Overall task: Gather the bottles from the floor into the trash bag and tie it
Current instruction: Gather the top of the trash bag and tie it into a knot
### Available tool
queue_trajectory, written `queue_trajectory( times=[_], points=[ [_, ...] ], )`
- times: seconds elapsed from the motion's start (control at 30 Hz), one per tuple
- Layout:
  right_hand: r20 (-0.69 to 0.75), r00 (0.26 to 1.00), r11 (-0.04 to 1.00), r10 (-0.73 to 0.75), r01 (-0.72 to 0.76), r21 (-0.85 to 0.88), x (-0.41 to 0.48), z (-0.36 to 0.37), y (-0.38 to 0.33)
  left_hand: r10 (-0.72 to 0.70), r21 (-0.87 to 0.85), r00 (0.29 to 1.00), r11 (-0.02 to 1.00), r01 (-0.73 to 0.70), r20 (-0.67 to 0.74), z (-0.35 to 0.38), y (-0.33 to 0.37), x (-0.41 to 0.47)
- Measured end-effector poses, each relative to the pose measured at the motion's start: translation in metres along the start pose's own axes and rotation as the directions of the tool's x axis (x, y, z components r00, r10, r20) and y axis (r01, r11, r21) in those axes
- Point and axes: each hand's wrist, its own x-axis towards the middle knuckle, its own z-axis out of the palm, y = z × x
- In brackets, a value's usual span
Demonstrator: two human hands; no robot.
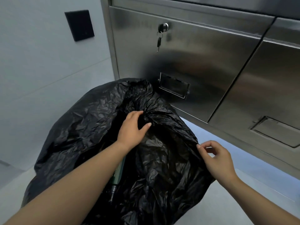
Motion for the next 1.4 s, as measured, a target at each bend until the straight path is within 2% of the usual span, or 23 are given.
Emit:
queue_trajectory(
  times=[0.07, 0.13, 0.27, 0.4, 0.53, 0.67, 0.77, 0.87, 0.9, 0.97, 1.03, 1.13, 1.27, 1.33, 1.4],
  points=[
    [0.002, 1.0, 1.0, -0.005, 0.005, 0.012, -0.003, -0.001, 0.004, -0.133, -0.093, 0.991, 0.987, 0.133, -0.001, 0.015, 0.005, 0.009],
    [-0.001, 1.0, 1.0, -0.009, 0.009, 0.024, -0.004, -0.002, 0.007, -0.212, -0.117, 0.977, 0.971, 0.208, -0.022, 0.027, 0.009, 0.016],
    [0.009, 1.0, 0.999, -0.013, 0.012, 0.043, -0.005, -0.002, 0.009, -0.278, -0.242, 0.951, 0.94, 0.241, -0.133, 0.039, 0.014, 0.024],
    [0.022, 0.999, 0.999, -0.032, 0.031, 0.044, -0.003, 0.001, 0.007, -0.169, -0.165, 0.965, 0.977, 0.137, -0.202, 0.031, 0.017, 0.02],
    [0.068, 0.996, 0.997, -0.065, 0.067, -0.028, 0.002, 0.004, -0.002, -0.07, -0.097, 0.953, 0.994, 0.043, -0.295, 0.009, 0.02, 0.01],
    [0.123, 0.974, 0.973, -0.192, 0.205, -0.105, 0.021, 0.005, -0.032, -0.007, -0.102, 0.941, 0.994, -0.029, -0.338, -0.023, 0.019, -0.009],
    [0.259, 0.891, 0.912, -0.373, 0.404, -0.077, 0.034, 0.021, -0.075, 0.065, -0.082, 0.947, 0.992, -0.095, -0.315, -0.049, 0.021, -0.027],
    [0.428, 0.721, 0.785, -0.544, 0.618, -0.044, 0.039, 0.056, -0.113, 0.093, -0.132, 0.958, 0.982, -0.133, -0.271, -0.074, 0.026, -0.044],
    [0.485, 0.677, 0.762, -0.554, 0.647, -0.033, 0.037, 0.069, -0.122, 0.093, -0.146, 0.963, 0.98, -0.133, -0.252, -0.081, 0.026, -0.048],
    [0.546, 0.648, 0.767, -0.53, 0.642, -0.017, 0.034, 0.091, -0.132, 0.087, -0.14, 0.969, 0.983, -0.122, -0.229, -0.096, 0.024, -0.057],
    [0.483, 0.694, 0.799, -0.533, 0.601, 0.017, 0.033, 0.106, -0.133, 0.085, -0.083, 0.97, 0.991, -0.107, -0.228, -0.111, 0.018, -0.067],
    [0.401, 0.786, 0.866, -0.471, 0.498, 0.04, 0.034, 0.114, -0.133, 0.169, 0.135, 0.952, 0.981, -0.138, -0.256, -0.136, 0.005, -0.08],
    [0.333, 0.848, 0.91, -0.412, 0.404, 0.096, 0.04, 0.109, -0.137, 0.234, 0.324, 0.912, 0.938, -0.121, -0.337, -0.173, -0.009, -0.086],
    [0.309, 0.873, 0.925, -0.379, 0.351, 0.143, 0.039, 0.107, -0.14, 0.219, 0.322, 0.908, 0.941, -0.101, -0.357, -0.179, -0.01, -0.084],
    [0.282, 0.893, 0.936, -0.35, 0.319, 0.152, 0.038, 0.107, -0.14, 0.175, 0.216, 0.941, 0.97, -0.114, -0.288, -0.175, -0.008, -0.083]
  ],
)
